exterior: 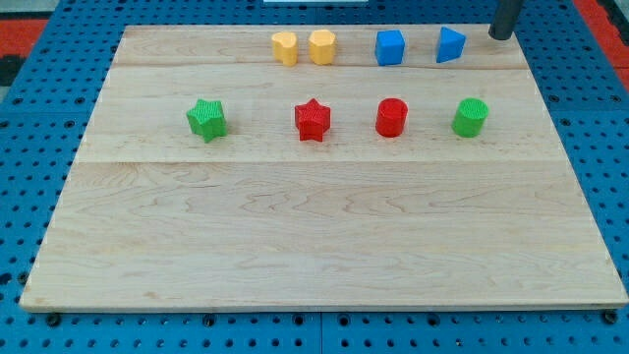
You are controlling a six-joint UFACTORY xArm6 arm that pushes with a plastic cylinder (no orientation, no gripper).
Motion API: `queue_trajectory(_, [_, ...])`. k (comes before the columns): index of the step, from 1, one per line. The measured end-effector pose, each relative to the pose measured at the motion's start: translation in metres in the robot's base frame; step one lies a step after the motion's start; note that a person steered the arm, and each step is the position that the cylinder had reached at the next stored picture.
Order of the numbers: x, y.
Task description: Push the blue triangle closer to the yellow hexagon
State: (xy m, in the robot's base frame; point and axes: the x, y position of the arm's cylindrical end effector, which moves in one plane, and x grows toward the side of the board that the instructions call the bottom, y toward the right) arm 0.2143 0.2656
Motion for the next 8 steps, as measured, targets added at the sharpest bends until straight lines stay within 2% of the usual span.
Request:
queue_trajectory(3, [0.0,0.018])
queue_trajectory(5, [0.074,0.0])
queue_trajectory(6, [0.073,-0.04])
queue_trajectory(8, [-0.007,0.003])
